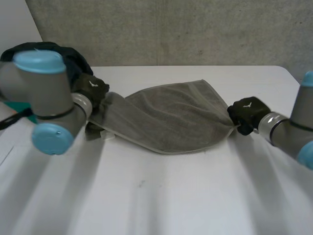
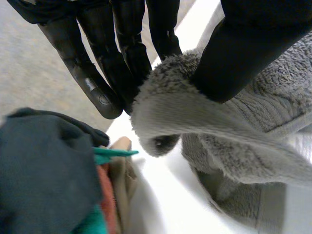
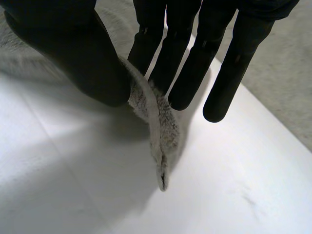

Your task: Fold the laundry.

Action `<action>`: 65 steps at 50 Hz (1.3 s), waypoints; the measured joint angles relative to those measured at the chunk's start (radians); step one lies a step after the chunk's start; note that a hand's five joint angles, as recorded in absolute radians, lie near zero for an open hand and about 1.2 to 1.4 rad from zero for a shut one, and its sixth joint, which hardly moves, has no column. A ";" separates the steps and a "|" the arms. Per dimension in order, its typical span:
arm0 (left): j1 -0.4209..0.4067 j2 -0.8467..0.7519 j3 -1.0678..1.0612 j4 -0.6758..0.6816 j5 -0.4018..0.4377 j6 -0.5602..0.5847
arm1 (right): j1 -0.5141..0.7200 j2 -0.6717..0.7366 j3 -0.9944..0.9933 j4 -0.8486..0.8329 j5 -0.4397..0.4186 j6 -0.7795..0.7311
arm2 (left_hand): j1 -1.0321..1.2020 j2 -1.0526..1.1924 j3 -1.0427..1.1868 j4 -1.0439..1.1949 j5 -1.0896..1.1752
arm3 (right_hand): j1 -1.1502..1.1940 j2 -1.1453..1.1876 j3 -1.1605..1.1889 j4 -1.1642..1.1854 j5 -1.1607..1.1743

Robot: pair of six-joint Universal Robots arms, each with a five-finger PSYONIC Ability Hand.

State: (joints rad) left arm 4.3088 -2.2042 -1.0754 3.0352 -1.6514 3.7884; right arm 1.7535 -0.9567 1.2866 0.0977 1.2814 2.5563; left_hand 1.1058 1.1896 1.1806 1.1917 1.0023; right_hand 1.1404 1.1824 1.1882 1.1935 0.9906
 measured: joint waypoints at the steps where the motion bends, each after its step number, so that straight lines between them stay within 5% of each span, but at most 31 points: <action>1: 0.010 0.052 -0.026 -0.013 0.011 -0.017 | -0.012 -0.028 -0.013 0.042 -0.001 -0.004 | 0.000 0.000 0.000 0.000 0.000 | 0.000 0.000 0.000 0.000 0.000; 11: 0.085 0.294 -0.134 -0.282 0.179 -0.083 | -0.131 -0.255 -0.114 0.434 -0.045 -0.060 | 0.000 0.002 0.000 0.000 0.000 | 0.000 0.000 0.000 0.000 0.002; 20: 0.097 0.219 -0.136 -0.418 0.235 -0.068 | -0.145 -0.247 -0.121 0.680 -0.073 -0.202 | 0.000 0.005 0.005 0.004 0.000 | 0.000 0.000 0.000 0.000 0.006; 30: 0.078 -0.037 0.235 -0.287 0.118 -0.060 | -0.095 -0.094 -0.255 0.357 0.003 -0.154 | 0.000 0.005 0.005 0.004 0.000 | 0.000 0.000 0.001 0.000 0.006; 40: 0.050 -0.125 0.829 -0.073 0.084 -0.168 | -0.074 -0.121 -0.415 -0.375 0.118 0.268 | 0.014 0.006 0.005 0.004 0.000 | 0.000 0.000 0.001 0.000 0.007; 44: 0.045 -0.127 0.909 -0.027 0.067 -0.195 | -0.070 -0.144 -0.412 -0.492 0.129 0.346 | 0.014 0.006 0.005 0.004 0.000 | 0.000 0.000 0.001 0.000 0.013; 50: 0.048 -0.107 0.828 -0.019 0.051 -0.213 | -0.068 -0.152 -0.367 -0.466 0.113 0.351 | 0.014 0.006 0.005 0.004 0.000 | 0.000 0.000 0.001 0.000 0.013; 65: 0.032 -0.097 0.125 0.051 0.108 -0.254 | -0.127 -0.097 0.072 -0.274 -0.061 0.201 | 0.019 0.006 0.006 0.005 0.000 | 0.000 0.000 0.002 0.000 0.013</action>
State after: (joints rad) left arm 4.3412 -2.3011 -0.9504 3.0862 -1.5435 3.5347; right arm 1.6268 -1.0537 1.3587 -0.1765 1.2202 2.7572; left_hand 1.1243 1.1961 1.1865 1.1962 1.0024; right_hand 1.1404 1.1824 1.1897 1.1938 1.0037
